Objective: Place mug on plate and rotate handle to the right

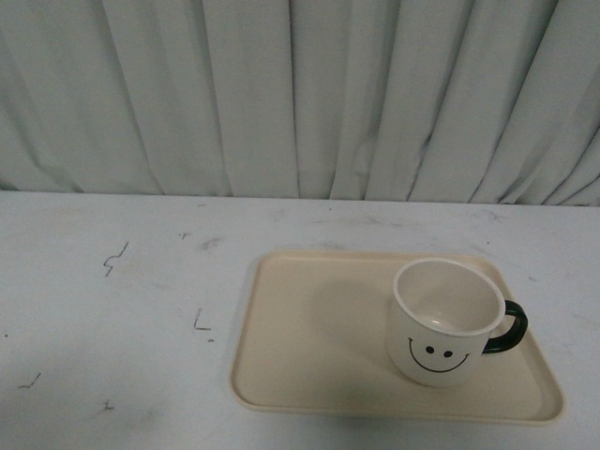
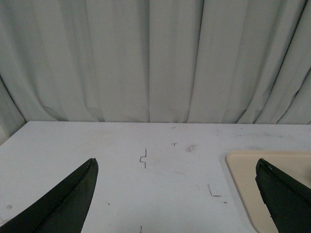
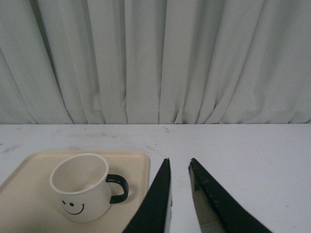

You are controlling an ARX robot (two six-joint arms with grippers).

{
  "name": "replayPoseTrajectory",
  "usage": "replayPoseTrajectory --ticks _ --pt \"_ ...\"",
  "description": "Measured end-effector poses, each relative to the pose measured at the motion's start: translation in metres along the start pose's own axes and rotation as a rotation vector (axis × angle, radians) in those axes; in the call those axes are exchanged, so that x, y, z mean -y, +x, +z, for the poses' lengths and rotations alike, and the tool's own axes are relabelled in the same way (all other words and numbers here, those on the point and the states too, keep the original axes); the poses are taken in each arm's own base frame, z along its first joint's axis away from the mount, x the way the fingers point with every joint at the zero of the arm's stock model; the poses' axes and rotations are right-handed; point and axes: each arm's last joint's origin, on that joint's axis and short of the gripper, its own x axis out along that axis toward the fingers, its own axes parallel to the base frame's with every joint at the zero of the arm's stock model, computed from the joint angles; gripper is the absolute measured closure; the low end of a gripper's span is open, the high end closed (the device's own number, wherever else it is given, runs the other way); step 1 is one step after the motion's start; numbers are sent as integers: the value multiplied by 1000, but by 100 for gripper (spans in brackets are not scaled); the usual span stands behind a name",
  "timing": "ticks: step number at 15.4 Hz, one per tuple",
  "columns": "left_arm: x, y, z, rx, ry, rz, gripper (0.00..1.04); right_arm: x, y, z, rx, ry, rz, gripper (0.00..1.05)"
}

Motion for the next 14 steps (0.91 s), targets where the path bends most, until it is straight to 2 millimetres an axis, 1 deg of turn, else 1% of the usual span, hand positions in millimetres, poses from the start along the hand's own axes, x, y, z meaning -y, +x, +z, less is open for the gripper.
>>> replayPoseTrajectory --ticks 1,3,4,8,9,10,14 --pt "0 0 0 0 0 0 7 0 0 0 0 0 0 77" --pt "0 0 0 0 0 0 7 0 0 0 0 0 0 58" --pt "0 0 0 0 0 0 7 0 0 0 0 0 0 46" --pt "0 0 0 0 0 0 7 0 0 0 0 0 0 9" --pt "0 0 0 0 0 0 7 0 0 0 0 3 0 5" --pt "0 0 0 0 0 0 7 0 0 0 0 2 0 7" --pt "0 0 0 0 0 0 7 0 0 0 0 2 0 6"
